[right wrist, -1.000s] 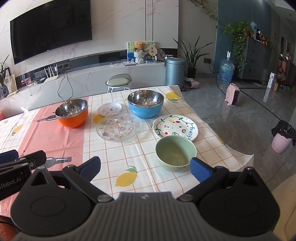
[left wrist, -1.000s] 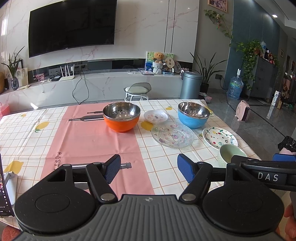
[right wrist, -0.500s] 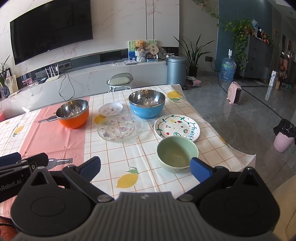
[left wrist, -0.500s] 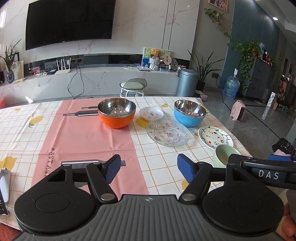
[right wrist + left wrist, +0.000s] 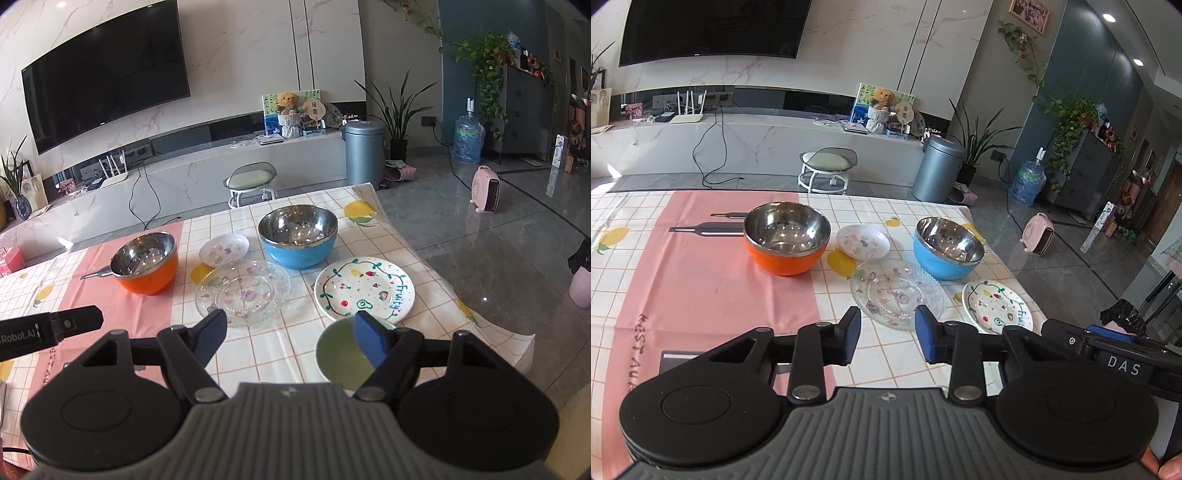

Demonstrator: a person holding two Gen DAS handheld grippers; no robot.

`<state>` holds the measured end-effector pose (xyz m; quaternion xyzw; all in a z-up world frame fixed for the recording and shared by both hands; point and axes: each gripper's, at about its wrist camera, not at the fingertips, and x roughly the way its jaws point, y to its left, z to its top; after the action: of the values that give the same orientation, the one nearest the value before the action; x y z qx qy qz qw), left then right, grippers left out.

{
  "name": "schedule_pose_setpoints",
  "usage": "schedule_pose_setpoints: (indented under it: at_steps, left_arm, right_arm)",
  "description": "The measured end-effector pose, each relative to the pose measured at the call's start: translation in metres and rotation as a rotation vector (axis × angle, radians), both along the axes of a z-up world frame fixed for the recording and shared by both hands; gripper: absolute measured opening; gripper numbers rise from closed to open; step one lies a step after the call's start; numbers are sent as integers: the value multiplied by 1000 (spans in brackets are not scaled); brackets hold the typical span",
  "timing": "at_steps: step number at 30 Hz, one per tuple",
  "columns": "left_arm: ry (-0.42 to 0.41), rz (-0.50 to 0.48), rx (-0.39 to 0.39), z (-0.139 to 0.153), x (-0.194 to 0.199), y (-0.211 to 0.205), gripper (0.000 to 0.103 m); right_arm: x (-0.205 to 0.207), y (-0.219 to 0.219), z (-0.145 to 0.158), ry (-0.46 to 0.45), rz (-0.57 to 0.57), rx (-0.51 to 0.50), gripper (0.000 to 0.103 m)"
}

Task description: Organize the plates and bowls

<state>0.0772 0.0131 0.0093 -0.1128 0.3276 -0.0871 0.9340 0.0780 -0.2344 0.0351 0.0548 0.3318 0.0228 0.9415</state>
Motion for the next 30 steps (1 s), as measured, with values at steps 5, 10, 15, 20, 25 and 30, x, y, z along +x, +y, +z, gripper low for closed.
schedule_pose_setpoints:
  at_steps: [5, 10, 15, 20, 25, 30]
  left_arm:
    - [35, -5, -91, 2, 34, 2, 29]
    - [63, -9, -108, 0, 66, -5, 26]
    - [92, -31, -153, -4, 103, -14, 24]
    - [145, -56, -217, -17, 142, -25, 24]
    - [184, -34, -243, -34, 179, -39, 25]
    - [223, -20, -216, -51, 207, -52, 39]
  right_arm:
    - [36, -9, -6, 29, -13, 51, 55]
    - [75, -18, -19, 81, -35, 93, 43]
    - [111, -26, -30, 113, -58, 125, 40]
    - [149, -35, -39, 124, -89, 151, 36]
    - [187, -44, -51, 150, -121, 172, 34]
    - [218, -52, -70, 213, -152, 214, 35]
